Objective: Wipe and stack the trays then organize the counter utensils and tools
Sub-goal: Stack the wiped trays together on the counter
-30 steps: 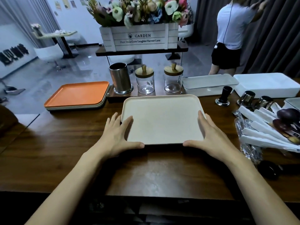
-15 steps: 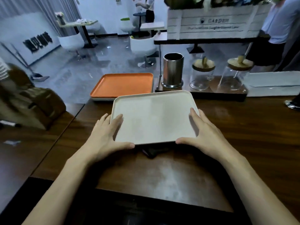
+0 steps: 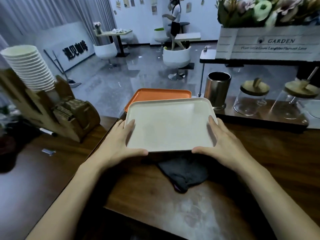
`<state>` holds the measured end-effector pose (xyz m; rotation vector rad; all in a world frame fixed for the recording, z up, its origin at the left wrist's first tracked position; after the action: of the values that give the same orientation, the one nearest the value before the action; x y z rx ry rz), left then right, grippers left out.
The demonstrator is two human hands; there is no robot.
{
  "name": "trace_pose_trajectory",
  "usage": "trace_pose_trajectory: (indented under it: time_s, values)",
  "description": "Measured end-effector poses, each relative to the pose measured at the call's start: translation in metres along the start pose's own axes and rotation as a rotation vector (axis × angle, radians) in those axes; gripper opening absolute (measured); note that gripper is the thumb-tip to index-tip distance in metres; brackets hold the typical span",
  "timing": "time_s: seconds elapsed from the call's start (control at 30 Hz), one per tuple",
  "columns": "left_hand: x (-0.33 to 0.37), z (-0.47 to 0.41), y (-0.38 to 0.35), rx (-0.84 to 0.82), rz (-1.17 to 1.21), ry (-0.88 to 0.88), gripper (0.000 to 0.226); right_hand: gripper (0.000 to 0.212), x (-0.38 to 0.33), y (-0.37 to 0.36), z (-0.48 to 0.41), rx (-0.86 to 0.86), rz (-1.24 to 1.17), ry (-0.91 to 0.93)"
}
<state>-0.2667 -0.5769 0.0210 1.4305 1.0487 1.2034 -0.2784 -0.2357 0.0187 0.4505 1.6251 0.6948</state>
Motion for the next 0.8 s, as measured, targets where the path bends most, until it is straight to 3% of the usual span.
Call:
trace_pose_trajectory:
  time_s: [0.37,0.6,0.8]
  values:
    - [-0.074,-0.071,0.004,-0.093,0.066,0.051,0.141,0.137,-0.028,-0.05,-0.08,0.006,0.015,-0.058]
    - [-0.113,-0.145,0.0,-0.118,0.154,-0.031,0.149,0.131,-0.039,-0.072,-0.129,0.044,0.008,-0.162]
    - [-0.117,-0.188,-0.008,-0.137,0.183,-0.079,0.13,0.133,-0.031,-0.077,-0.163,0.079,-0.004,-0.238]
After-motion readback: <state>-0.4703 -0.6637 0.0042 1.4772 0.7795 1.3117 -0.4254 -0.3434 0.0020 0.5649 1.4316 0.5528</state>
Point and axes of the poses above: each hand's wrist, its own z-axis away from the middle knuckle, its own y-axis out of the back of the hand, x = y × z, the point moved 3 cm from there along -z, towards the middle knuckle, and after that the axes turned 14 degrees about -z, right-handed, at the moved point
